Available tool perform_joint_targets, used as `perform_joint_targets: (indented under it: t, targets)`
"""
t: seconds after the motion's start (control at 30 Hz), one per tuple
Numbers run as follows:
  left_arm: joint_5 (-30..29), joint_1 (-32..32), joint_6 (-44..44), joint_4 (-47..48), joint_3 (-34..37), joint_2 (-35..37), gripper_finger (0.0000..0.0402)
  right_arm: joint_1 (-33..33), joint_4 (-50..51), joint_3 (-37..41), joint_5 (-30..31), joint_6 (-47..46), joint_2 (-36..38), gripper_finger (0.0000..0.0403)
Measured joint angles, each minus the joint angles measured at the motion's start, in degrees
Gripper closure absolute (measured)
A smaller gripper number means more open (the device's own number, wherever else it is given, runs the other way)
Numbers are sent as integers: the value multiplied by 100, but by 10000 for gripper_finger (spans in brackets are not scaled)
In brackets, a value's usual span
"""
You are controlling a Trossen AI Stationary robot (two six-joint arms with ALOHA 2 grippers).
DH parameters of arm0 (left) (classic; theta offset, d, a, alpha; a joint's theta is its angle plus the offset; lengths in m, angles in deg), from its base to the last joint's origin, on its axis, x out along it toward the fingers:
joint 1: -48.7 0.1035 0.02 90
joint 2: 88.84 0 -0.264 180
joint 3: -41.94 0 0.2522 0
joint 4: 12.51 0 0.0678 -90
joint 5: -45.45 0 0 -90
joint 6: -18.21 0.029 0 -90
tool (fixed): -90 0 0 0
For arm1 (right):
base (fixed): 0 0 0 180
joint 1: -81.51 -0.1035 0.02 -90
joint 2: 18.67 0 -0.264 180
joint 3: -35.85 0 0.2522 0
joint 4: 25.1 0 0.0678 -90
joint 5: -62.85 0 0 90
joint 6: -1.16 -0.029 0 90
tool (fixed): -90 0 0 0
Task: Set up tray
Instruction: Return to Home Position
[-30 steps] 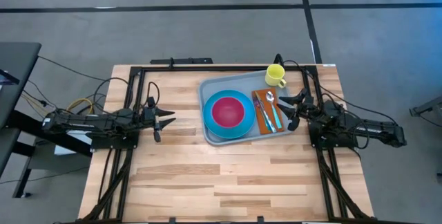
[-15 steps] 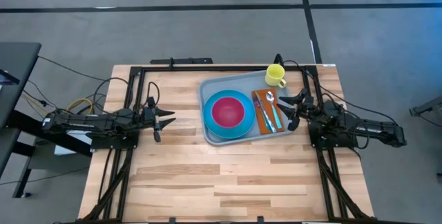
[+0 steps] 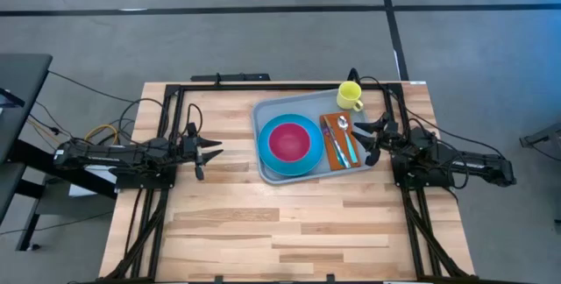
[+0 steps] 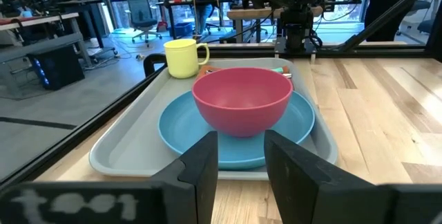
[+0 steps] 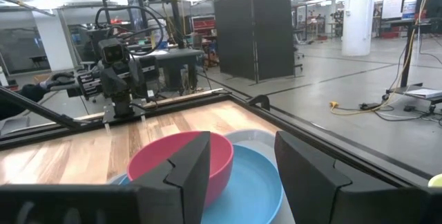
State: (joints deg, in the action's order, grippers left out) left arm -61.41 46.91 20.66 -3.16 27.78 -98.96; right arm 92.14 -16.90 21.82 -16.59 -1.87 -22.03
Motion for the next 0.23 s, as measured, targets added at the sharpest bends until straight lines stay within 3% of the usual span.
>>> perform_joint_targets:
  t: [0.23]
  targets:
    - [-2,-1,3,2,0,1,294,1,-1,0,-1,1,-2,249]
